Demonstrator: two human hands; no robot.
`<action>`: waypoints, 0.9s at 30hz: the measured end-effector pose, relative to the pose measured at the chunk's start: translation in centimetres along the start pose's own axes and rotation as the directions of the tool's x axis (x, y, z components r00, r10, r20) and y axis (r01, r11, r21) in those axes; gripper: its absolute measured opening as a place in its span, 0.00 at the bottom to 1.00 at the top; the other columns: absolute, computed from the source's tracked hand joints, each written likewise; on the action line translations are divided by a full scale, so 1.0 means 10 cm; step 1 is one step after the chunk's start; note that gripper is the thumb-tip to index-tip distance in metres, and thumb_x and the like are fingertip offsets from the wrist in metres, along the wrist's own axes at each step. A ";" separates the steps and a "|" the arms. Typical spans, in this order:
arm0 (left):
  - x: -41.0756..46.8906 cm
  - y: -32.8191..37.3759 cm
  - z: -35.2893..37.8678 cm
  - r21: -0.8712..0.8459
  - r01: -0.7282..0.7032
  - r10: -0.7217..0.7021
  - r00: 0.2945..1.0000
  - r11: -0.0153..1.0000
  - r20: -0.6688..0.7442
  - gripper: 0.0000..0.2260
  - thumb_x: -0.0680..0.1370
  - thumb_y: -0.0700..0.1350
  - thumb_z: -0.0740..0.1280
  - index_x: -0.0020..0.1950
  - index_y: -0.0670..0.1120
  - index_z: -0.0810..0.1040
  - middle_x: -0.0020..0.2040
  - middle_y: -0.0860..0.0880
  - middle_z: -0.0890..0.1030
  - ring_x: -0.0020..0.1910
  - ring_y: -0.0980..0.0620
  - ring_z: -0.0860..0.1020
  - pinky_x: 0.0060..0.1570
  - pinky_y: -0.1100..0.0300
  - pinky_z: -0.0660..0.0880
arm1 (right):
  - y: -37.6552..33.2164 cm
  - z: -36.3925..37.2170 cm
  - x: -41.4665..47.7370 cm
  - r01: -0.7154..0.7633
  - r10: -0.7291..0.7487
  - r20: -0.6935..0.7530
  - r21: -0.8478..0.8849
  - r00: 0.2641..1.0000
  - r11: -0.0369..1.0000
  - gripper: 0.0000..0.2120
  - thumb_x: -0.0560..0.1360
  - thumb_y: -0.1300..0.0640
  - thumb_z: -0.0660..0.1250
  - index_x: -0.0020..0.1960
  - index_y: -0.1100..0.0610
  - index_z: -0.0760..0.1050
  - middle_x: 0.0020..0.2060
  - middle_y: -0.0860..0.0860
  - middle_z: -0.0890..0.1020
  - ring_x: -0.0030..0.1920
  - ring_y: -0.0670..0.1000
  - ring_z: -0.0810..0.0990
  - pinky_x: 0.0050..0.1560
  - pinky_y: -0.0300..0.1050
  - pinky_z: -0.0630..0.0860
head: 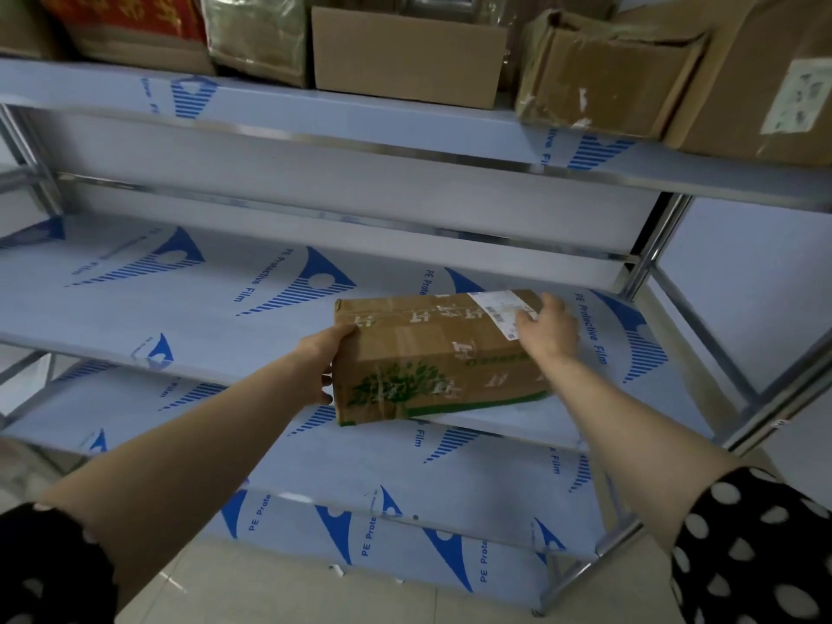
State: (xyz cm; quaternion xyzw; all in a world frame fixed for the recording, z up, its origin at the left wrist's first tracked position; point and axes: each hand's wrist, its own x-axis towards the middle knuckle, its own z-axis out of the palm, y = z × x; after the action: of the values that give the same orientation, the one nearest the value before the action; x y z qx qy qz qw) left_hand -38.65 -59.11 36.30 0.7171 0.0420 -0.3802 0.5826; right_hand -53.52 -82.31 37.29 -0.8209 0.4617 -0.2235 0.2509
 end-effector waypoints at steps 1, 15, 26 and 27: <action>-0.01 0.00 0.01 0.000 0.008 -0.008 1.000 1.000 -0.004 0.23 0.76 0.57 0.66 0.64 0.44 0.66 0.60 0.41 0.74 0.60 0.39 0.73 0.65 0.36 0.66 | 0.07 -0.05 0.10 -0.049 0.049 0.022 0.017 0.999 0.999 0.26 0.79 0.52 0.62 0.72 0.61 0.62 0.68 0.60 0.69 0.66 0.60 0.71 0.65 0.56 0.70; -0.26 -0.10 0.21 -0.049 0.012 -0.020 0.986 0.999 -0.167 0.20 0.78 0.56 0.64 0.61 0.44 0.66 0.48 0.42 0.75 0.53 0.40 0.74 0.56 0.39 0.69 | 0.40 -0.17 0.45 -0.325 0.123 0.467 0.382 0.875 0.865 0.12 0.79 0.52 0.64 0.51 0.62 0.75 0.42 0.56 0.83 0.40 0.54 0.82 0.43 0.47 0.79; -0.90 -0.38 -0.45 -0.173 -0.065 -0.008 0.919 0.983 -0.394 0.21 0.76 0.55 0.67 0.61 0.43 0.68 0.49 0.42 0.77 0.47 0.44 0.77 0.54 0.40 0.72 | -0.28 0.14 0.19 -0.150 -0.131 0.552 0.434 0.824 0.888 0.10 0.78 0.51 0.65 0.48 0.59 0.76 0.44 0.54 0.82 0.44 0.54 0.81 0.42 0.46 0.78; -0.98 -0.44 -0.56 -0.189 -0.071 -0.015 0.908 0.979 -0.419 0.21 0.76 0.55 0.67 0.61 0.43 0.68 0.48 0.42 0.77 0.46 0.44 0.77 0.54 0.40 0.73 | -0.38 0.19 0.11 -0.129 -0.164 0.566 0.443 0.808 0.887 0.10 0.78 0.51 0.65 0.50 0.59 0.75 0.43 0.53 0.81 0.42 0.52 0.80 0.38 0.43 0.76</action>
State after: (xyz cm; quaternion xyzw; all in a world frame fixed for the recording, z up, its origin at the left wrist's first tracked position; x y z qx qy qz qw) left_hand -44.98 -49.09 38.75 0.7201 0.1936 -0.2029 0.6347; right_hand -49.42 -81.22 38.36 -0.7700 0.2866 -0.0635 0.5665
